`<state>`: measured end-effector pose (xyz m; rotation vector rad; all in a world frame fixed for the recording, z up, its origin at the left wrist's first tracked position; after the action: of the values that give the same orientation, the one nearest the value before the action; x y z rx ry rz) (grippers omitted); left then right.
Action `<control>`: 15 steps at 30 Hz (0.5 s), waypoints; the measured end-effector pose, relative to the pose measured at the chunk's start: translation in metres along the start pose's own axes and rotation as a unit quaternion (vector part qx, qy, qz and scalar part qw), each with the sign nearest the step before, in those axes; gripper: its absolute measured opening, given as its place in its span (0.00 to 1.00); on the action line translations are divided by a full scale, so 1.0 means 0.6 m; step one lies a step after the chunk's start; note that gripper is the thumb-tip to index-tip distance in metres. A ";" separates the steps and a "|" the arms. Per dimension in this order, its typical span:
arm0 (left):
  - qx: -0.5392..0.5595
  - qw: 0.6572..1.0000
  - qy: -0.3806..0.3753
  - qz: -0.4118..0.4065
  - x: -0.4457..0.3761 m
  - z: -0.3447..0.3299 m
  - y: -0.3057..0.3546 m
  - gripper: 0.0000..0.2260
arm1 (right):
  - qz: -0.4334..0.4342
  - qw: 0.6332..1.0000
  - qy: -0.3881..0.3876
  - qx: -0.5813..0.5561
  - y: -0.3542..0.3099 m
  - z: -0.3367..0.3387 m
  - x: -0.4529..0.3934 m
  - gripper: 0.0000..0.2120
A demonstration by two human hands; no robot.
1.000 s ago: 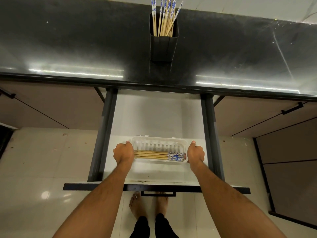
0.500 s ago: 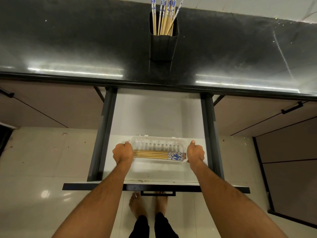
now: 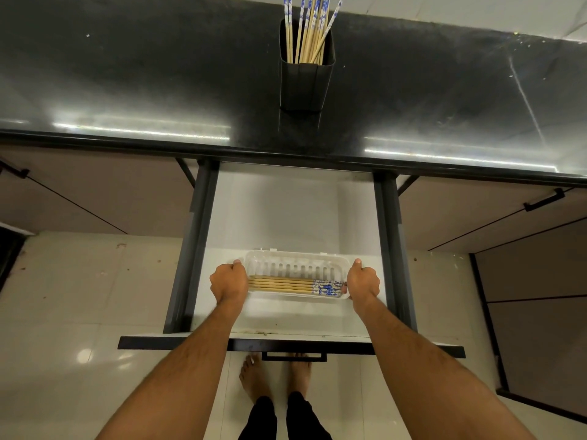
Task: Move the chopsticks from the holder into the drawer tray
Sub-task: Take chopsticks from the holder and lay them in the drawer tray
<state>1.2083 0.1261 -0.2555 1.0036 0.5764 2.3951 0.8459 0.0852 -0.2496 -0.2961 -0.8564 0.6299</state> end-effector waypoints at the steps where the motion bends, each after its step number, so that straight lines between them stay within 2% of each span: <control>1: 0.004 1.000 0.000 0.001 0.000 0.000 0.000 0.16 | 0.002 1.000 -0.001 0.001 0.000 -0.001 0.000 0.21; 15: 0.003 1.000 -0.002 -0.004 0.010 0.011 0.011 0.16 | 0.026 0.999 0.014 0.026 -0.013 0.012 0.008 0.22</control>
<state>1.2079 0.1253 -0.2441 1.0066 0.5857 2.3851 0.8459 0.0820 -0.2380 -0.2807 -0.8071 0.6948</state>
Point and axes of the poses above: each hand's wrist, its own x-axis away from the middle knuckle, its own z-axis out of the back of the hand, y = z × x, the point moved 9 cm from there along -x, towards the middle knuckle, and after that the axes turned 1 degree about -y, right-handed, at the moved point
